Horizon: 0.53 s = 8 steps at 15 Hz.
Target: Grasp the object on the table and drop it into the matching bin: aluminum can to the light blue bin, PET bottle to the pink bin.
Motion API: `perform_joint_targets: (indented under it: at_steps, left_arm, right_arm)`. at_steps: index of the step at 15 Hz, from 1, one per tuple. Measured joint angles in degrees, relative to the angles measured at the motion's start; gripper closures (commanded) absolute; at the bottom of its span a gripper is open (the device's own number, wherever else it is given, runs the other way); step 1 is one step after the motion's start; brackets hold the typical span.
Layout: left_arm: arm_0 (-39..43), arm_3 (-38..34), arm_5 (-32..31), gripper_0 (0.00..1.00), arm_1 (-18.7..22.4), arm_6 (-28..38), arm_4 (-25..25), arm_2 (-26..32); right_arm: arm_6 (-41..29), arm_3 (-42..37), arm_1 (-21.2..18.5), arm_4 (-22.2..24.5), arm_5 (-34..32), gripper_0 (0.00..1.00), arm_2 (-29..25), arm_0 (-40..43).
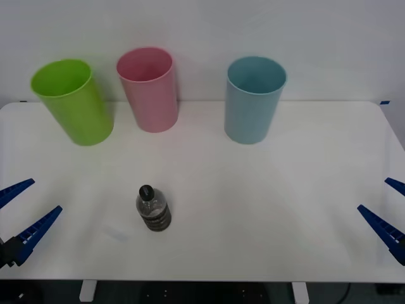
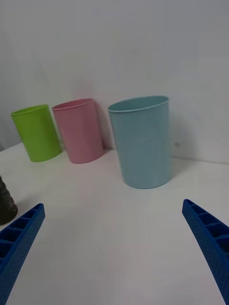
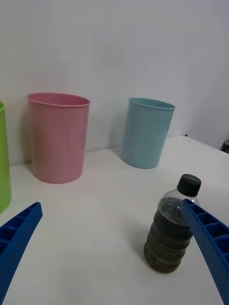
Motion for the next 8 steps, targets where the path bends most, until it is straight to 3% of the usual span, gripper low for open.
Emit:
perform_joint_targets:
  at_steps: [8]
  left_arm:
    - [0.9, 0.6, 0.1, 0.00, -0.6, 0.1, -0.8, -0.2]
  right_arm:
    - [0.0, 0.0, 0.0, 0.0, 0.0, 0.00, 0.0, 0.0]
